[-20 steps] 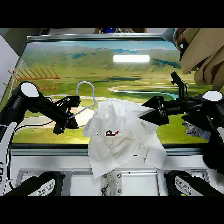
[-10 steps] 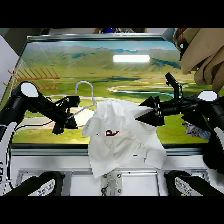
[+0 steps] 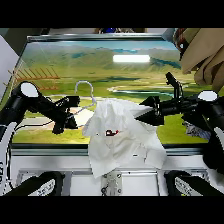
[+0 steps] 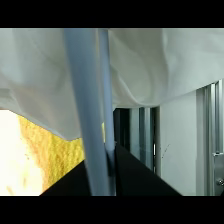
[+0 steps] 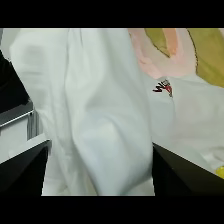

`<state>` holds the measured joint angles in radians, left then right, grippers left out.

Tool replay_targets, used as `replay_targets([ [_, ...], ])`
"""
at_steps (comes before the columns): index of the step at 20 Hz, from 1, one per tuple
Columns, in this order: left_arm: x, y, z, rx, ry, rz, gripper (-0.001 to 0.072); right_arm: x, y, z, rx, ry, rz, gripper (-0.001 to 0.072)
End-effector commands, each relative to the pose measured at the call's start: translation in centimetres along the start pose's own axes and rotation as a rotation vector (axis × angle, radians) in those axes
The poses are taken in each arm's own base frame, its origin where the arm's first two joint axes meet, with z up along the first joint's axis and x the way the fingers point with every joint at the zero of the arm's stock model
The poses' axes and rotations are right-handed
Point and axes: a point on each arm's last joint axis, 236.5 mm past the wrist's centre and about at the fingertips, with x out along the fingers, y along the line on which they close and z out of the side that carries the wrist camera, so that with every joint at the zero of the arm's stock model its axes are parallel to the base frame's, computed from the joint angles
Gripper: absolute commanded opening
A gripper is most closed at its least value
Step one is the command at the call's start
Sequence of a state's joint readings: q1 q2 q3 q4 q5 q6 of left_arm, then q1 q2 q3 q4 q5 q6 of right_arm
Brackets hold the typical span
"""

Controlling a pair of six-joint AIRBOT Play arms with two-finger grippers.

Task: Fold the clothes and pants, and hang the long-sleeved shirts on hangers.

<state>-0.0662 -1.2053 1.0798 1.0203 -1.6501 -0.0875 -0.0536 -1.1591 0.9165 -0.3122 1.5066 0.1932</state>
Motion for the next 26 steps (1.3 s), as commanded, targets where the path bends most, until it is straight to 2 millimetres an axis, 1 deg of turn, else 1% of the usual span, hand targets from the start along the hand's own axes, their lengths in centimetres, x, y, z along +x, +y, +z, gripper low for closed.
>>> replay_targets([
  [1,0.0,0.0,0.1,0.001,-0.002,0.000,0.0016,0.0,0.0,0.0,0.002,-0.002,0.002,0.0678],
  [7,0.0,0.0,0.1,0.002,-0.002,0.001,0.0015,0.0,0.0,0.0,0.002,-0.002,0.002,0.0673],
  [8,0.0,0.0,0.1,0.002,-0.002,0.001,0.0015,0.0,0.0,0.0,0.001,-0.001,0.002,0.0563],
  [9,0.0,0.0,0.1,0.002,-0.002,0.000,0.0016,0.0,0.0,0.0,0.001,-0.002,0.002,0.0256],
  [10,0.0,0.0,0.1,0.002,-0.002,0.001,0.0016,0.0,0.0,0.0,0.003,-0.001,0.002,0.0022],
  [18,0.0,0.0,0.0,0.001,0.002,0.002,0.0016,0.0,0.0,0.0,-0.010,-0.002,0.001,0.0017],
  [20,0.0,0.1,-0.1,-0.042,0.006,0.006,0.0017,0.0,0.0,0.0,-0.033,-0.001,0.002,0.0016],
  [21,0.0,0.1,-0.2,-0.078,0.007,0.005,0.0081,0.0,0.0,0.0,-0.063,-0.002,0.002,0.0015],
  [22,0.0,0.2,-0.2,-0.122,0.007,0.008,0.0350,0.0,0.0,0.0,-0.081,-0.002,0.002,0.0015],
  [23,0.0,0.5,-0.1,-0.178,0.004,0.021,0.0451,0.0,0.0,0.0,-0.092,-0.002,0.002,0.0014],
  [26,-0.1,1.4,-0.1,-0.250,-0.004,0.060,0.0451,0.0,0.0,0.0,-0.092,-0.002,0.002,0.0013],
])
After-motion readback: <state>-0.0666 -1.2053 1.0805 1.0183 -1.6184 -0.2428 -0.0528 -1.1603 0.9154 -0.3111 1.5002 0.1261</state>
